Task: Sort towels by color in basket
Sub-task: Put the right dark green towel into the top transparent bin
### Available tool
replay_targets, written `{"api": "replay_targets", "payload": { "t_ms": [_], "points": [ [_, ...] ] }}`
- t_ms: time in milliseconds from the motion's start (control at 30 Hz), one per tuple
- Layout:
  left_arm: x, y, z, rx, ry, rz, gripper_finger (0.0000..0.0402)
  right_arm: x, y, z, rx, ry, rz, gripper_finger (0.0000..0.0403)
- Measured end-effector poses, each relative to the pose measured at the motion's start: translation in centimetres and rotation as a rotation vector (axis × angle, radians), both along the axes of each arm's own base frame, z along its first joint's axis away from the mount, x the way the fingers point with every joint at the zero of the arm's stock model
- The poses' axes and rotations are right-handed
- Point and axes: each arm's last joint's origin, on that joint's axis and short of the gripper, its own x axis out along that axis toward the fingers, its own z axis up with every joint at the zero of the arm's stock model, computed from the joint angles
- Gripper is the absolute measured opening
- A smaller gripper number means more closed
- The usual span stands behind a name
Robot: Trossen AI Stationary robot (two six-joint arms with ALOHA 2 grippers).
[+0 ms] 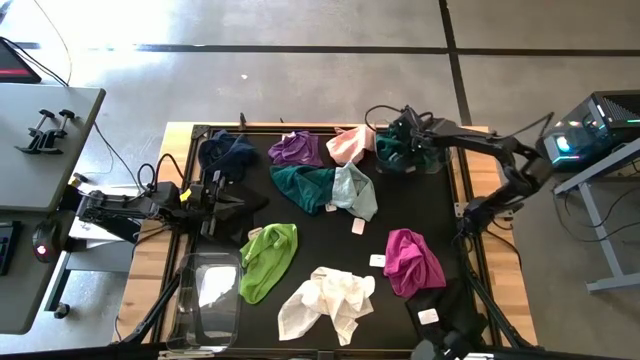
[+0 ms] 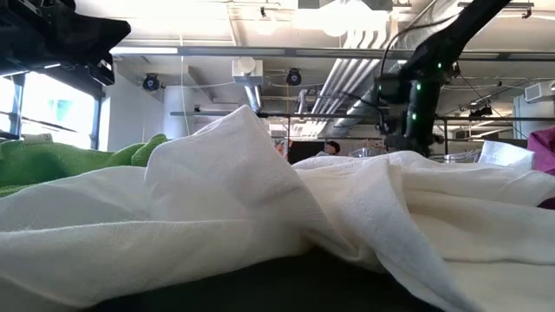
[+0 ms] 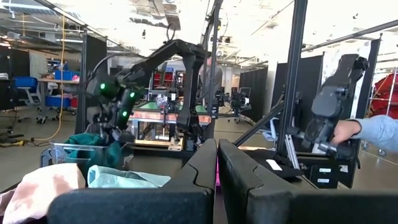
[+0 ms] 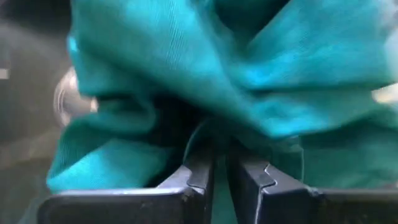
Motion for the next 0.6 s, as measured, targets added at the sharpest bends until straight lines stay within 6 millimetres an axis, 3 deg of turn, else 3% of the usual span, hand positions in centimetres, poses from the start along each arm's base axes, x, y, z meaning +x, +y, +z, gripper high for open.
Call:
{"api": "replay_targets", "payload": {
  "t_ms": [67,167,367,467,600],
  "points": [
    [0.0,0.0,0.0,0.0,0.0,0.0,0.0005,0.1,0.0,-0.6,0.042,0.009,0.017,0.0035],
    [0.0,0.0,0.0,0.001,0.0,0.0,0.0005,0.1,0.0,0.0,0.033,0.066,0.015,0.0035],
    [0.0,0.0,0.0,0.0,0.0,0.0,0.0005,-0.1,0.2,4.9,0.031,0.081,0.017,0.0035],
    [0.0,0.0,0.0,0.0,0.0,0.0,0.0005,-0.2,-0.2,7.0,-0.062,0.045,-0.035,0.0035],
    [0.0,0.0,0.0,0.001,0.001,0.0,0.0005,-0.2,-1.6,7.8,-0.212,-0.011,-0.137,0.0035]
  ]
}}
